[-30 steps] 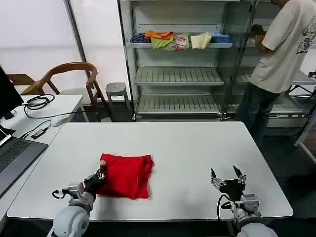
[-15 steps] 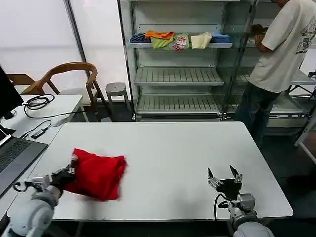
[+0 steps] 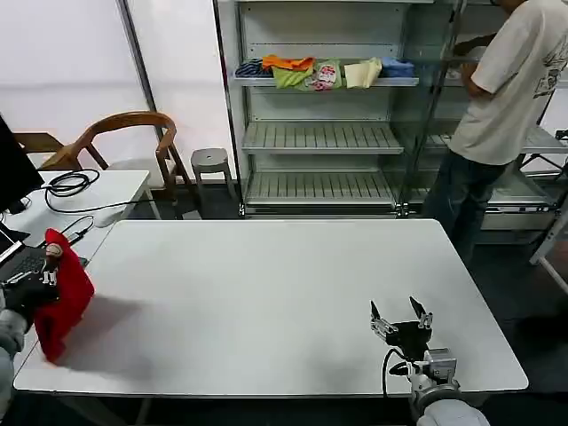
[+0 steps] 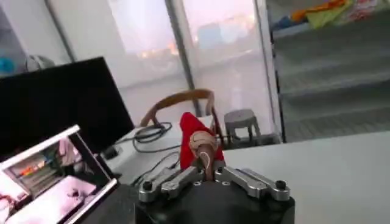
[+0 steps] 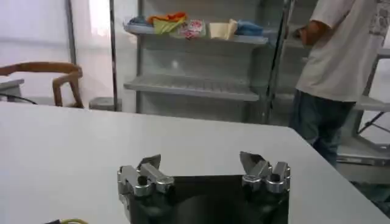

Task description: Fold and organize the clothes.

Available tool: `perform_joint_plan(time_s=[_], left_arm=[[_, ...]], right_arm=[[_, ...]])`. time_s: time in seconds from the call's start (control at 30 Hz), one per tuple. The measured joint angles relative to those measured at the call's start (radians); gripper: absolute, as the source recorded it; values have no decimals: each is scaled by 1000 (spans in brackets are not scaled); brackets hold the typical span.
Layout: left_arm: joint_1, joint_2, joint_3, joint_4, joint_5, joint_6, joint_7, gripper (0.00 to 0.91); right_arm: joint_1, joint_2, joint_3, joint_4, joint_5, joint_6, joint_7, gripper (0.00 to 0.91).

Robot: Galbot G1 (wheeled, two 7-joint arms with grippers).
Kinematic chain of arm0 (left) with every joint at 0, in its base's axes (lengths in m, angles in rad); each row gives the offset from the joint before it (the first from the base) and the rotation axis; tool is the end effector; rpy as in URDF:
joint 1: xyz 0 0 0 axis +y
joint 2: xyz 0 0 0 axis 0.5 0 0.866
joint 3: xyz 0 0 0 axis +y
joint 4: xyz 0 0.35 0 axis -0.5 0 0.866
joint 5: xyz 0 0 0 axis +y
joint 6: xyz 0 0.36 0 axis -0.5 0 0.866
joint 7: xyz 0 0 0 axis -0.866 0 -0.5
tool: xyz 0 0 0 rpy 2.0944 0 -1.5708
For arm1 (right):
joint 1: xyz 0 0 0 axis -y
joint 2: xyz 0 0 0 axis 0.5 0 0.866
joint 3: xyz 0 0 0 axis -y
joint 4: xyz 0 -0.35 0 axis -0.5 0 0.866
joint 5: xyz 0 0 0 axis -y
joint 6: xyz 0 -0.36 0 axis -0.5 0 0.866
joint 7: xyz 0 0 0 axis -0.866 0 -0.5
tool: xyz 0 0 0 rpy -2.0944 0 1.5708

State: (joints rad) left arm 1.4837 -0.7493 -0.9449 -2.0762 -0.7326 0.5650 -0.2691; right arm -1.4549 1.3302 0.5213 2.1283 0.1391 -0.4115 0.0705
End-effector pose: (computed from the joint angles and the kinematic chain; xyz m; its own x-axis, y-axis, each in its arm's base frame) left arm 0.2498 0.2164 -0.1445 -0.9236 -0.2536 0.2875 -0.1772 0.9474 0.2664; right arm 0.2189 -0.0373 -0.2635 -0.9640 -0.0215 0.2650 -0.0499 0.9937 -0.1006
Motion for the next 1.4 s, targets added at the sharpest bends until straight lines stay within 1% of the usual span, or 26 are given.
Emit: perform_joint_plan(time_s=[0.13,0.27,0.37,0.57,0.77,0.93,1.07,1.2,1.23,1.27,1.3,1.4], left_arm=[[-4,-115,111,-48,128,-1,-24,20],[-24,-229,311,-64,267,-14,-34,20],[-46,-287,441,-66,341,-25,-38,20],[-99,-370,617,-60,439,-44,-40,20],[-175,-437,739,-27,505,-69,-33,20],[-234,-482,814,9,528,-70,-38,20],[-283,-524,860,40,517,-48,-64,30],[-327,-567,884,75,488,-30,-106,20],[-337,-578,889,83,479,-27,-117,50],[-348,-590,893,91,468,-23,-130,423],[-356,-601,896,96,458,-20,-143,907],[-370,-632,915,104,425,-13,-167,907]], right_arm=[[-22,-11,15,9,0,-3,0,907],[-41,-14,31,20,1,-4,1,907],[-51,-15,41,26,1,-5,1,907],[-53,-13,47,34,0,-10,3,907],[-61,-14,59,47,-3,-20,5,907],[-60,-24,75,59,-2,-28,2,907],[-51,-34,88,64,-2,-38,3,907],[-38,-40,92,68,-1,-48,3,907],[-35,-42,92,68,-1,-50,3,907],[-32,-43,92,69,-1,-51,3,907],[-30,-44,92,69,-1,-53,3,907],[-21,-46,93,69,0,-57,3,907]])
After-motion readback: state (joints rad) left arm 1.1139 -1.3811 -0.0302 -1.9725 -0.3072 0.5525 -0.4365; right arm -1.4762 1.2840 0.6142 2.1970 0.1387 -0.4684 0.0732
